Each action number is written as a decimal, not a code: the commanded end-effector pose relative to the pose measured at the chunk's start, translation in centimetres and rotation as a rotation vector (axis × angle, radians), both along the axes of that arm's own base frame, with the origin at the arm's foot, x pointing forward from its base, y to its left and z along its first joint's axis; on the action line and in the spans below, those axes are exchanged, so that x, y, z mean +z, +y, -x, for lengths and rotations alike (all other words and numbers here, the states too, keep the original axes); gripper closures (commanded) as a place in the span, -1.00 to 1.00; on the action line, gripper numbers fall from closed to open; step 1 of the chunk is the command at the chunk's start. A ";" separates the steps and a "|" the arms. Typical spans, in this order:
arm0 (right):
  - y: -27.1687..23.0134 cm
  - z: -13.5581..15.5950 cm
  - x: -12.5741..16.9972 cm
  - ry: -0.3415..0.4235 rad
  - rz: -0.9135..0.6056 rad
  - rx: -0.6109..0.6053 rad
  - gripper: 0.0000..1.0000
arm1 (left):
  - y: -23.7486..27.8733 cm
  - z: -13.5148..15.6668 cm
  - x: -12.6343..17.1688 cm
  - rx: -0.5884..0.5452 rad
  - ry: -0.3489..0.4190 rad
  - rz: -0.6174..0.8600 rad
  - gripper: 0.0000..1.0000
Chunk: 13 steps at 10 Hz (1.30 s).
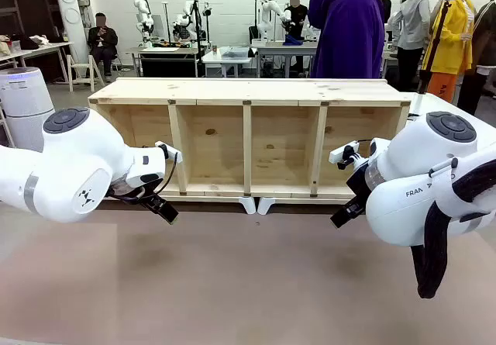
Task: Perform cable management.
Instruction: When the cord part of the Power Cable appears at the lower middle area of the table and stops, grasp the cord part of the Power Cable.
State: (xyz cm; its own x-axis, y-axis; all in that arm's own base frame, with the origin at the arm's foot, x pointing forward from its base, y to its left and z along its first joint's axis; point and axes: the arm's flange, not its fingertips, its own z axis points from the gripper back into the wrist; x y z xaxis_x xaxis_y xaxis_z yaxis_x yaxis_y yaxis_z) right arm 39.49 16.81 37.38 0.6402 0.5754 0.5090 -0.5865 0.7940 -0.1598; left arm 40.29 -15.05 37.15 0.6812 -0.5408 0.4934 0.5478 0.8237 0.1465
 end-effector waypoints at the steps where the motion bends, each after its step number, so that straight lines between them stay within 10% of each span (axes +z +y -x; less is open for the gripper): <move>1: 0.0 0.0 0.0 0.000 0.000 0.000 -1.00 | 0.0 0.0 0.0 0.000 0.000 0.000 -1.00; 9: 0.0 0.0 0.0 -0.001 0.001 0.001 -1.00 | -0.1 0.6 1.3 -0.011 -0.007 -0.009 -1.00; 13: -0.9 5.9 4.1 -0.081 0.027 -0.042 -1.00 | 0.9 5.4 4.6 0.035 -0.064 -0.084 -1.00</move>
